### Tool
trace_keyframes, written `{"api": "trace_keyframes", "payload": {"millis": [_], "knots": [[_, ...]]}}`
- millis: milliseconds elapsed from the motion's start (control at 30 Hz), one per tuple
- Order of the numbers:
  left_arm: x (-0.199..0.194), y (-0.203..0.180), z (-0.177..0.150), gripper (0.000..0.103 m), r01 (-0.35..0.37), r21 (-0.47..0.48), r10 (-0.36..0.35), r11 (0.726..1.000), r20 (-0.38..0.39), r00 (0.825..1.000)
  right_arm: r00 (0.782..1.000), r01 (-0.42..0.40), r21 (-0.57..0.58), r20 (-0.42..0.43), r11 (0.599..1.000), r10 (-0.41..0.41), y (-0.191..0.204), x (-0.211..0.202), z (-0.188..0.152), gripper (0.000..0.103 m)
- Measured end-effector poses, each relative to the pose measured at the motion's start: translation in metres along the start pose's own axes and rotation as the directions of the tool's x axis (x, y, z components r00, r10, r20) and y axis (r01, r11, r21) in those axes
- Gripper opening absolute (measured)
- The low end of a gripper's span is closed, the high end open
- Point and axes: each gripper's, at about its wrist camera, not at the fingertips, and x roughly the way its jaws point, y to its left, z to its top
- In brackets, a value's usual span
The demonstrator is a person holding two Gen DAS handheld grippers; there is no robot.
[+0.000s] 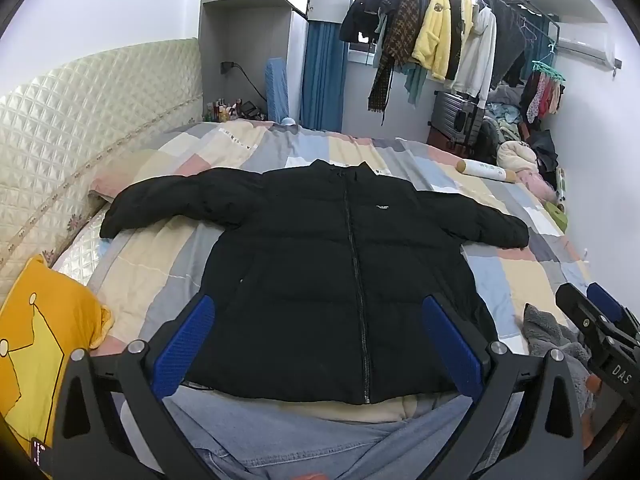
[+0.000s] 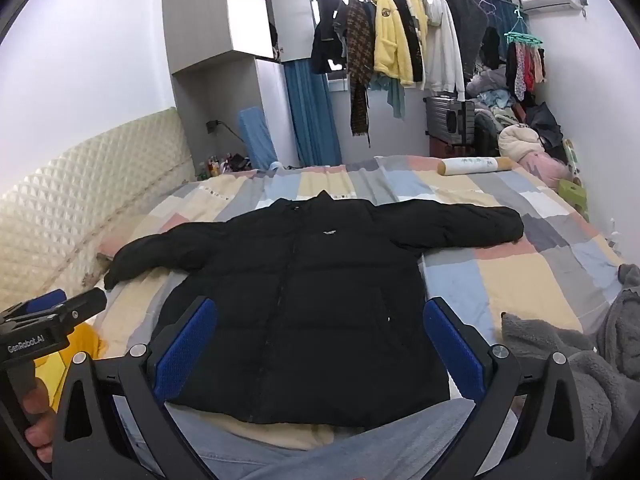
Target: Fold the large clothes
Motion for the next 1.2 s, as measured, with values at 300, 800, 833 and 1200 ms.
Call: {"api": "trace_keyframes", "payload": {"millis": [300, 800, 833, 1200], "knots": [[-0.0023, -0.0004, -0.0008, 0.103, 0.0, -0.006, 0.0, 1.0, 0.002, 1.0, 1.0, 0.009, -0.004, 0.0, 1.0, -0.009, 0.0022, -0.0016, 0.0027, 0.103], [-0.003, -0.0007, -0.002, 0.103, 0.005, -0.01, -0.005, 1.0, 0.002, 1.0, 1.0, 0.02, 0.014, -0.007, 1.0, -0.02, -0.0019, -0.005, 0.0028, 0.103], [-0.0032, -0.001, -0.0025, 0.103, 0.006, -0.01, -0.006, 1.0, 0.003, 1.0, 1.0, 0.02, 0.018, -0.008, 1.0, -0.02, -0.0022, -0.0051, 0.0034, 0.103], [-0.0043, -0.0037, -0.0029, 0.103, 0.007, -0.012, -0.008, 1.0, -0.008, 1.0, 1.0, 0.02, 0.03, -0.02, 0.999, -0.019, -0.0013, -0.0041, 0.0043, 0.103]]}}
